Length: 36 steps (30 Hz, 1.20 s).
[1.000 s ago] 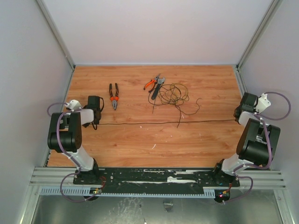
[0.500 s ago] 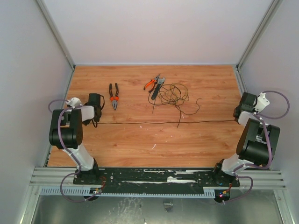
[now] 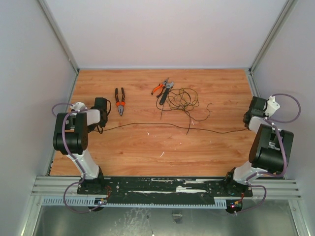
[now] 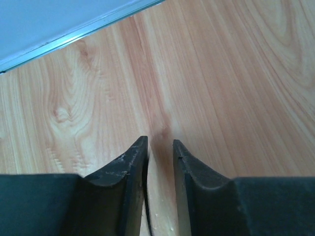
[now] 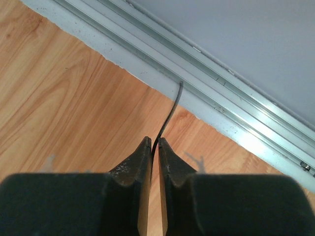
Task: Zip-tie the wires
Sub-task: Straighten the cable at the center of the board.
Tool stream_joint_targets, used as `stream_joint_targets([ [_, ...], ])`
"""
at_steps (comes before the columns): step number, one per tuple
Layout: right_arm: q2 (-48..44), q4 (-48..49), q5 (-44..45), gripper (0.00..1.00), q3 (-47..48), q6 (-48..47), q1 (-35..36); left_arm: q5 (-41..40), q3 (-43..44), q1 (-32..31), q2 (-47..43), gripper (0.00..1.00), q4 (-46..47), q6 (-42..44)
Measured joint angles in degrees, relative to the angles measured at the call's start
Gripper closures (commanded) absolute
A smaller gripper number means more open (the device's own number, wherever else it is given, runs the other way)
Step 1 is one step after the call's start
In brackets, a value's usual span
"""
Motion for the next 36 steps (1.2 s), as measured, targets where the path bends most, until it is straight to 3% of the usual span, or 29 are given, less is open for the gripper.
stream_joint_targets([
  [4,-0.02,-0.11,0.0,0.79,0.0,-0.17,0.02,-0.79,0.0,-0.04,0.0,0.48,-0.52,-0.22],
  [10,-0.83,-0.81,-0.11,0.67,0.11,-0.55,0.02,-1.33,0.0,-0.04,-0.13,0.42,-0.61,-0.57],
  [17,-3.02,-1.27,-0.63,0.58,0.83,-1.01,0.02,0.17,0.0,-0.07,-1.38,0.22,-0.85,-0.13],
  [21,-4.5,-1.27,-1.9,0.54,1.16,-1.05,0.04,1.68,0.0,-0.07,-3.56,0.03,-0.92,0.81],
  [31,-6.86,-1.44,-5.73,0.47,1.92,-1.68,2.62,6.36,-0.11,-0.11,-11.02,0.02,2.56,5.53],
  [36,-10.56,-1.18,-10.47,0.36,1.95,-3.45,3.93,10.71,-0.94,1.49,-15.67,0.02,5.64,7.04],
])
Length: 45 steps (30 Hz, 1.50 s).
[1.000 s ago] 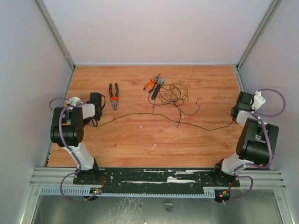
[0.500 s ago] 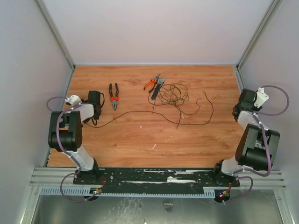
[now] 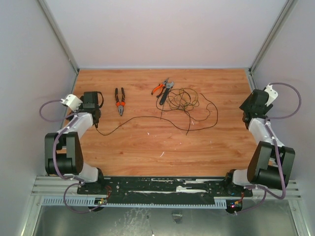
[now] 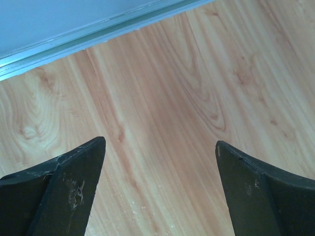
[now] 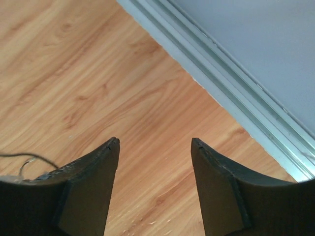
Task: Zip-tie the wires
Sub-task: Straighten the cable at the center of the board, then untie the cable at the center of the board.
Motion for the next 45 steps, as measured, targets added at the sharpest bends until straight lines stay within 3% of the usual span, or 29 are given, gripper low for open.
stream_joint_targets([
  [7,-4.7,0.92,-4.94,0.3,0.28,-2.91,3.96,5.92,-2.1,4.68,-4.39,0.02,2.78,1.2],
  [20,-4.22,1.31,-15.3,0.29,2.1,-5.84,12.57,15.54,-4.26,7.8,-10.62,0.02,6.34,4.33],
  [37,0.85,4.57,-30.58,0.17,0.9,-8.22,25.9,52.96,-4.35,7.78,-25.16,0.02,12.33,13.55],
  [45,6.62,5.42,-31.71,0.17,-0.72,-8.92,29.68,63.1,-3.78,7.8,-26.51,0.02,13.14,13.88],
])
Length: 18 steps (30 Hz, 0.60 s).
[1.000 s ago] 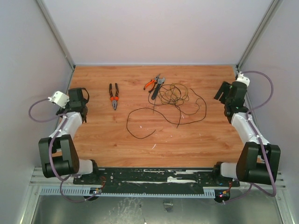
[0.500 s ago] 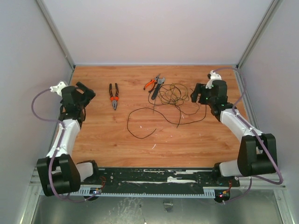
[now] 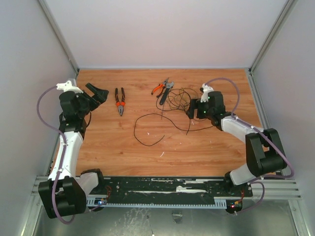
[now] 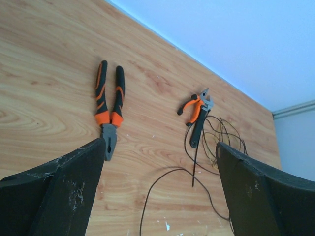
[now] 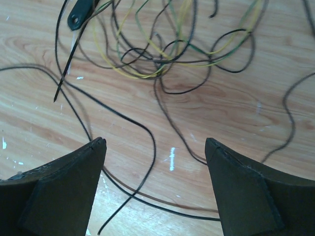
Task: Zip-tie the wires
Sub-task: Untie the cable at the center of the board.
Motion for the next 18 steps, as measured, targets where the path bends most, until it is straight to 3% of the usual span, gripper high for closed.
stream_joint_targets([
  [7,4.79,2.32,0.87,0.22,0.0,-0.74,4.5,2.43,0.17,-0.02,0.0,0.02,0.02,0.0],
  [9,6.82,2.51,1.73,0.28,0.02,-0.9,4.9,2.75,0.17,0.0,0.0,0.02,0.04,0.0],
  [14,10.38,2.16,4.09,0.58,1.49,-1.6,4.98,3.17,0.17,0.0,0.0,0.02,0.13,0.0],
  [18,10.56,1.92,6.05,0.89,3.72,-2.38,5.64,3.5,0.17,0.0,0.0,0.02,0.13,0.0],
])
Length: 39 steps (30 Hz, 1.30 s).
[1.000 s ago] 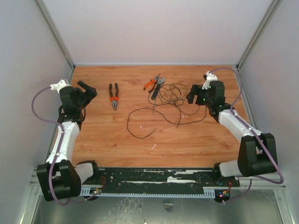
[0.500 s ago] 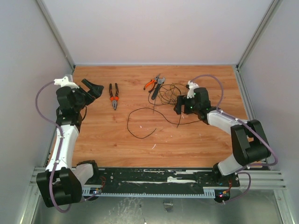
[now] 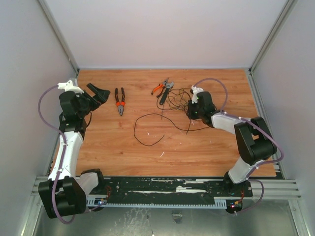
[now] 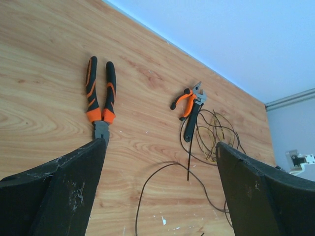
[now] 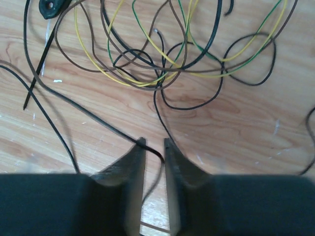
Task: Zip-tie the wires
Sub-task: Untie the cable at the center of the board.
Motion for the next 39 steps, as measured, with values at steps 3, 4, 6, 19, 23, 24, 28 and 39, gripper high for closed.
stream_joint_targets([
  [3,-1.25,-0.48,1.68,1.0,0.72,-0.52,0.66,0.04,0.0,0.0,0.0,0.02,0.04,0.0],
  [4,-1.97,-1.05,2.16,1.0,0.87,-0.79,0.7,0.09,0.0,0.0,0.0,0.02,0.07,0.0],
  [6,-3.61,-3.04,3.06,1.0,1.77,-1.14,0.7,0.28,0.0,0.0,0.0,0.02,0.15,-0.02],
  [19,-15.61,-8.11,3.91,1.0,24.3,-2.93,0.74,4.5,0.0,-0.02,-0.87,0.02,0.22,-0.2],
  [23,-16.44,-6.1,3.91,1.0,29.9,-3.5,0.85,5.9,0.0,-0.07,-2.75,0.02,0.33,-0.39],
  [24,-15.69,-6.12,3.69,1.0,31.91,-3.56,0.87,6.54,0.0,-0.2,-3.08,0.02,0.57,-0.66],
  [28,-12.07,-6.45,2.16,1.0,39.98,-3.56,1.07,9.03,-0.02,-1.29,-3.54,0.02,2.62,-2.01],
  [39,-6.56,-2.97,-2.21,1.0,62.01,-0.39,1.27,9.33,-4.44,-14.45,-4.17,0.02,14.6,-6.05],
])
